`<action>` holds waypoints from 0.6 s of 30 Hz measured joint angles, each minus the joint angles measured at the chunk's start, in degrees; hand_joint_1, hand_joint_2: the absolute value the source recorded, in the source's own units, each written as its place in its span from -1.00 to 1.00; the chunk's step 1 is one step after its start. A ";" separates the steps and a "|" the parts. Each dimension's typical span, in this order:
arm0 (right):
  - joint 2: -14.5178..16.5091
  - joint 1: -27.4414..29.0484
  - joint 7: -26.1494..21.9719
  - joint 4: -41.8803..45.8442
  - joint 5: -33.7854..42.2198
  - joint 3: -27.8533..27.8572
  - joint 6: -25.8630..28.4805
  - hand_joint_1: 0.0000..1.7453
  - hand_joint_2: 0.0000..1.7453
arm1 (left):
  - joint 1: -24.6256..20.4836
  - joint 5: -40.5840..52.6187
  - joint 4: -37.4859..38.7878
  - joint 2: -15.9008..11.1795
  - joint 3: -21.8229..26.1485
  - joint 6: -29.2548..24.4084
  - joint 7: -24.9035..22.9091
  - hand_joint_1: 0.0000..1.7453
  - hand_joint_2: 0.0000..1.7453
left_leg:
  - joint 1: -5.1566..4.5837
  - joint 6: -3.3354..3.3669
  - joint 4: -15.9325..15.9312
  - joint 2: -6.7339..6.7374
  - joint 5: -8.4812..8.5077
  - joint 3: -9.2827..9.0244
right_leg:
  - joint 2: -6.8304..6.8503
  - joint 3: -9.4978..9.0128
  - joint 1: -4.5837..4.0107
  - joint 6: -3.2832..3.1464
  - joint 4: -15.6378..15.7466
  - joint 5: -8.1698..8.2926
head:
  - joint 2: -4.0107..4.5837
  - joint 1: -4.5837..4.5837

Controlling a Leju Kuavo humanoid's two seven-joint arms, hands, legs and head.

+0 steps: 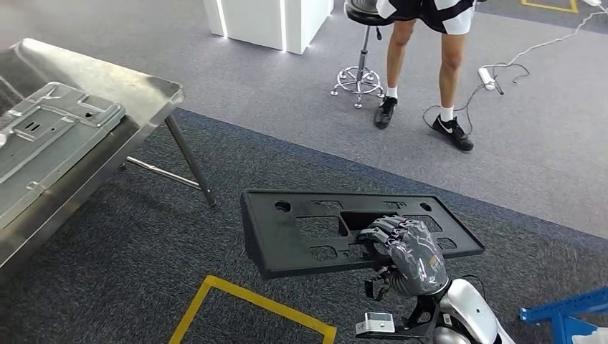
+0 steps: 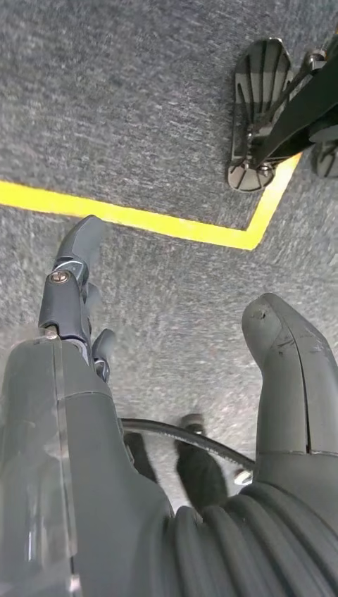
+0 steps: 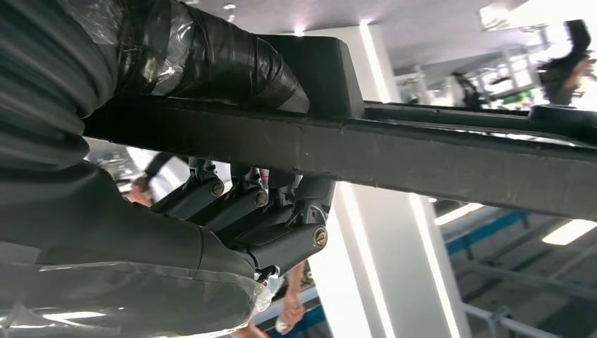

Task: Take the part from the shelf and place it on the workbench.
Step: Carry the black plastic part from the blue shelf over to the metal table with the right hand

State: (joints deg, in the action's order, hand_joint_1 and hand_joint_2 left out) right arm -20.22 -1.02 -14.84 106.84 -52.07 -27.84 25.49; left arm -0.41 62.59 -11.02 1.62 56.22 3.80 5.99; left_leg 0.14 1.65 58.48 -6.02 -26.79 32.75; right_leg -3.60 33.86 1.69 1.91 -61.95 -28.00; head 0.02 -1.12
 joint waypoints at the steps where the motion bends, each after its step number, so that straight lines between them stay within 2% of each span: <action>1: -0.10 0.02 0.13 0.13 0.16 0.24 -0.06 1.00 1.00 | -0.01 0.01 0.00 0.01 0.03 0.00 0.00 -1.00 1.00 | 0.00 -0.31 0.29 -0.70 -0.05 0.39 | -0.90 -0.50 0.05 -0.09 1.47 0.24 | 0.00 -0.01; 2: -0.19 0.03 0.24 0.25 0.30 0.46 -0.13 1.00 1.00 | 0.00 0.02 0.00 0.01 0.06 0.00 0.00 -1.00 1.00 | 0.03 -0.64 0.41 -1.40 0.00 0.73 | -0.94 -0.60 -0.05 -0.27 1.83 -0.06 | 0.00 -0.02; 3: -0.25 0.00 0.33 0.37 0.40 0.64 -0.19 1.00 1.00 | 0.08 0.03 0.00 -0.01 0.09 0.00 0.00 -1.00 1.00 | 0.14 -0.97 0.36 -2.04 0.09 1.00 | -0.30 -0.65 0.00 -0.52 2.01 -0.07 | 0.00 -0.02; 4: -0.29 -0.07 0.38 0.45 0.46 0.76 -0.24 1.00 1.00 | 0.22 0.04 0.01 0.01 0.11 0.02 -0.01 -1.00 1.00 | 0.17 -1.30 0.52 -1.60 -0.01 1.15 | 0.42 -0.81 0.02 -0.84 2.27 0.00 | 0.00 -0.02; 6: -0.33 -0.09 0.44 0.71 0.52 0.97 -0.34 1.00 1.00 | 0.34 0.07 0.01 0.04 0.13 0.05 -0.02 -1.00 1.00 | 0.10 -1.90 2.92 1.57 -1.62 2.31 | 1.95 -1.25 0.08 -1.66 2.81 0.12 | 0.00 -0.07; 7: -0.36 -0.06 0.45 0.84 0.54 1.10 -0.41 1.00 1.00 | 0.28 0.08 0.01 0.06 0.14 0.07 -0.02 -1.00 1.00 | 0.11 -2.12 5.80 3.64 -3.23 3.62 | 2.79 -1.40 -0.06 -1.98 2.93 0.09 | 0.00 -0.10; 8: -0.38 0.00 0.46 0.94 0.55 1.25 -0.49 1.00 1.00 | 0.14 0.08 0.00 0.06 0.14 0.05 -0.02 -1.00 1.00 | 0.17 -2.31 9.41 4.87 -5.02 5.40 | 3.63 -1.47 -0.21 -2.23 2.97 0.00 | 0.00 -0.12; 9: -0.40 0.03 0.46 0.99 0.55 1.37 -0.56 1.00 1.00 | 0.03 0.10 0.00 0.06 0.15 0.05 -0.02 -1.00 1.00 | 0.31 -2.47 13.11 5.37 -6.46 7.23 | 4.55 -1.52 -0.33 -2.35 2.96 -0.10 | 0.00 -0.12; 10: -0.42 0.04 0.46 1.00 0.56 1.45 -0.63 1.00 1.00 | -0.01 0.12 0.00 0.06 0.15 0.04 -0.02 -1.00 1.00 | 0.43 -2.59 15.61 5.56 -7.07 8.47 | 5.42 -1.59 -0.40 -2.41 2.95 -0.22 | 0.00 -0.12; 11: -0.43 0.04 0.46 1.01 0.56 1.50 -0.69 1.00 1.00 | 0.04 0.15 0.00 0.06 0.15 0.04 -0.02 -1.00 1.00 | 0.51 -2.66 15.95 5.69 -6.54 8.61 | 6.23 -1.72 -0.42 -2.38 2.93 -0.35 | 0.00 -0.12; 12: -0.43 0.04 0.46 1.01 0.57 1.58 -0.73 1.00 1.00 | 0.13 0.17 0.00 0.05 0.15 0.04 -0.02 -1.00 1.00 | 0.55 -2.65 14.06 5.95 -5.03 7.61 | 7.00 -1.92 -0.42 -2.29 2.92 -0.52 | 0.00 -0.13; 13: -0.44 0.03 0.46 1.02 0.57 1.68 -0.75 1.00 1.00 | 0.20 0.19 0.00 0.04 0.15 0.04 -0.02 -1.00 1.00 | 0.52 -2.51 10.23 6.75 -2.93 5.59 | 7.68 -2.20 -0.42 -2.13 2.91 -0.71 | 0.00 -0.13; 15: -0.44 0.02 0.46 1.13 0.58 1.92 -0.77 1.00 1.00 | 0.12 0.20 0.00 0.01 0.15 0.04 -0.02 -1.00 1.00 | 0.04 -1.98 3.00 9.26 -0.34 1.87 | 8.98 -2.67 -0.66 -1.63 2.88 -1.12 | 0.00 -0.11; 16: -0.44 0.00 0.46 1.21 0.58 2.00 -0.78 1.00 1.00 | 0.04 0.20 0.00 0.00 0.15 0.04 -0.01 -1.00 1.00 | -0.21 -1.68 1.13 10.04 0.06 1.00 | 9.57 -2.84 -0.81 -1.36 2.87 -1.27 | 0.00 -0.10; 17: -0.44 -0.02 0.46 1.28 0.59 2.07 -0.78 1.00 1.00 | 0.01 0.20 0.00 -0.01 0.15 0.04 0.01 -1.00 1.00 | -0.45 -1.44 0.60 10.13 -0.09 0.87 | 10.15 -2.94 -0.95 -1.11 2.91 -1.36 | 0.00 -0.08; 18: -0.44 -0.05 0.46 1.33 0.60 2.10 -0.79 1.00 1.00 | 0.08 0.20 0.00 -0.01 0.16 0.04 0.02 -1.00 1.00 | -0.52 -1.15 0.51 9.38 0.03 1.02 | 10.73 -3.10 -0.98 -0.85 3.04 -1.40 | 0.00 -0.08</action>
State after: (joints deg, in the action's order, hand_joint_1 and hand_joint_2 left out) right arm -20.65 -1.07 -14.38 108.16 -51.47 -25.74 24.70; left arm -0.34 62.79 -11.02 1.62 56.37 3.85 6.01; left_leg -0.38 0.50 58.99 3.37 -26.76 33.77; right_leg 7.13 30.76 0.71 1.06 -58.92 -29.40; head 0.02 -1.20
